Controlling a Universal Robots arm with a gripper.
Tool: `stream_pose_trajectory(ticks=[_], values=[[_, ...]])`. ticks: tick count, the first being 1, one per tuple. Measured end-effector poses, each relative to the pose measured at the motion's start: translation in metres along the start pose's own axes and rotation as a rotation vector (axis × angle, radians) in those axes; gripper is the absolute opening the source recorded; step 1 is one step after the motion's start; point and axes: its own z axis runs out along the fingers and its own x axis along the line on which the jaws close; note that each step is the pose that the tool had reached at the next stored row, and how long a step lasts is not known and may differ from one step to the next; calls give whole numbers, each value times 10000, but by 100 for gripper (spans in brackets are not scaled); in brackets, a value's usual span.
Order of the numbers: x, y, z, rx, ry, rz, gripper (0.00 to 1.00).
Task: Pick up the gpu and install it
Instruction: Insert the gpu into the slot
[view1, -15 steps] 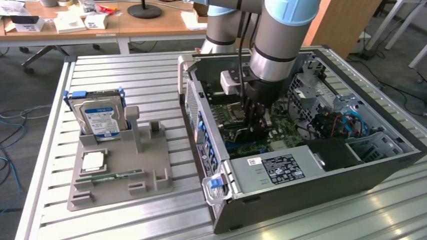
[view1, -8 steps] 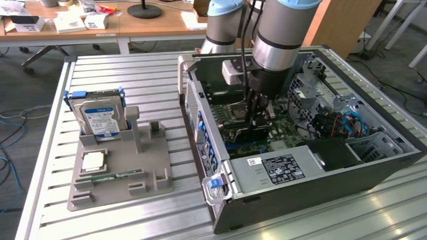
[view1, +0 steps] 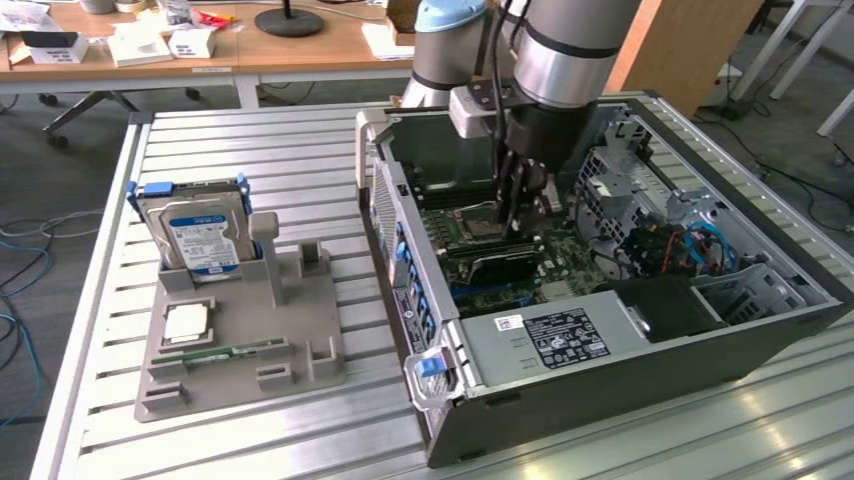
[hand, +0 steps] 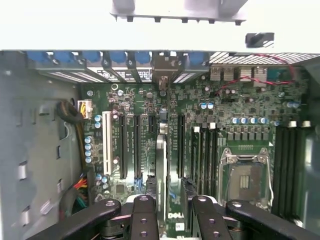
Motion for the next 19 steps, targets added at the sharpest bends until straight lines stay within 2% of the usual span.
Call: stream_pose_trajectory(ticks=[13,17,19], values=[[-11,-7,-309,-1,1,0,33],[-14,-9,-387,0,1,0,33],[-15,-10,-394,1,-1,-1,33]])
